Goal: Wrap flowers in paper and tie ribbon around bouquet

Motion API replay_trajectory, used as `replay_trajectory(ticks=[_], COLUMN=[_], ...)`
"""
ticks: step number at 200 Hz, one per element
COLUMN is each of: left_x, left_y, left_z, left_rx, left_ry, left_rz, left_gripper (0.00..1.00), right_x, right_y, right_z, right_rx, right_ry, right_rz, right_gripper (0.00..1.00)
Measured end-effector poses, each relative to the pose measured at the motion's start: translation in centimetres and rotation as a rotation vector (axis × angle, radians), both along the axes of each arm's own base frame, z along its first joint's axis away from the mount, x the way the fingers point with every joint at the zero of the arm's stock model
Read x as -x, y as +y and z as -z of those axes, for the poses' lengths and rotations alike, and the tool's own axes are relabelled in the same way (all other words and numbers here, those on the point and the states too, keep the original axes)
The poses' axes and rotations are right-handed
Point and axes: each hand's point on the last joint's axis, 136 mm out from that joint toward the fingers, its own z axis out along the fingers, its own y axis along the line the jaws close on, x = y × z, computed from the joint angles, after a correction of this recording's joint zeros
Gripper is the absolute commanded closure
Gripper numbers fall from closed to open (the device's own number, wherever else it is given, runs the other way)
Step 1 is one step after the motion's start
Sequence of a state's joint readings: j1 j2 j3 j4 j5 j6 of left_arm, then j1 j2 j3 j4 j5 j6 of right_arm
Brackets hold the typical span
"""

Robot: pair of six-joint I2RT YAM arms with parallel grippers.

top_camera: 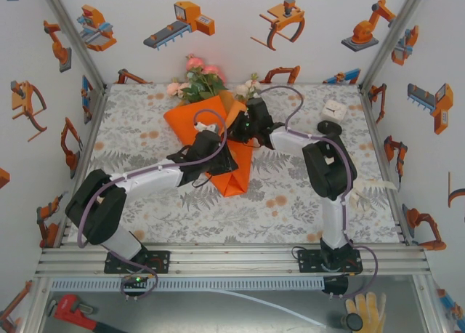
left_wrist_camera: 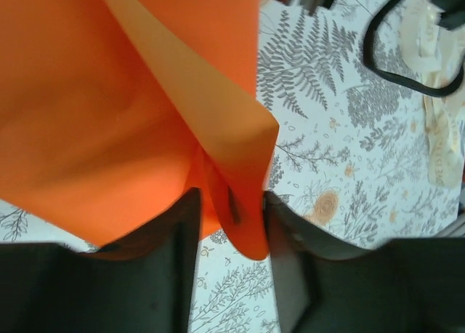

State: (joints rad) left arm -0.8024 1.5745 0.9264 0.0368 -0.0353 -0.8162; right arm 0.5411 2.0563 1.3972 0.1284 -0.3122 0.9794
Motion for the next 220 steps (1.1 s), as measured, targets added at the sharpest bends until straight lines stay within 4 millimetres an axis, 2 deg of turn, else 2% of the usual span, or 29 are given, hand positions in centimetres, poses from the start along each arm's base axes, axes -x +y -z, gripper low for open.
replay_trajectory(ticks=[42, 83, 107, 132, 164, 178, 197, 220], left_x=[0.6, 1.5, 1.7, 1.8, 2.0, 2.1, 2.2, 2.1], left_y=[1.8, 3.5, 3.8, 3.8, 3.6, 3.1, 2.2, 1.8], left_z=[2.5, 4.3, 4.4, 4.5, 4.3, 4.0, 3.5, 3.1], left_rx=[-0.031, -0.08, -0.086, -0.087, -0.077, -0.062, -0.037, -0.02], left_ry=[0.059, 0.093, 0.097, 0.098, 0.091, 0.081, 0.064, 0.05], left_rz=[-0.057, -0.094, -0.095, -0.094, -0.069, -0.037, 0.006, 0.028], left_gripper=[0.75, 0.78, 0.79, 0.8, 0.81, 0.81, 0.8, 0.78], right_x=[-0.2, -0.7, -1.2, -1.9, -3.3, -4.1, -5.0, -5.9], right_y=[-0.2, -1.1, -2.8, -4.6, -8.2, -9.7, -11.2, -11.1], right_z=[-1.0, -2.1, -3.6, -5.5, -7.2, -7.0, -5.4, -2.4], right_rx=[0.037, 0.062, 0.084, 0.105, 0.159, 0.174, 0.184, 0.185], right_ry=[-0.034, -0.06, -0.098, -0.155, -0.223, -0.226, -0.196, -0.135], right_rz=[-0.022, -0.049, -0.046, -0.039, 0.009, 0.029, 0.036, 0.01], right_gripper=[0.79, 0.7, 0.65, 0.64, 0.63, 0.62, 0.61, 0.6])
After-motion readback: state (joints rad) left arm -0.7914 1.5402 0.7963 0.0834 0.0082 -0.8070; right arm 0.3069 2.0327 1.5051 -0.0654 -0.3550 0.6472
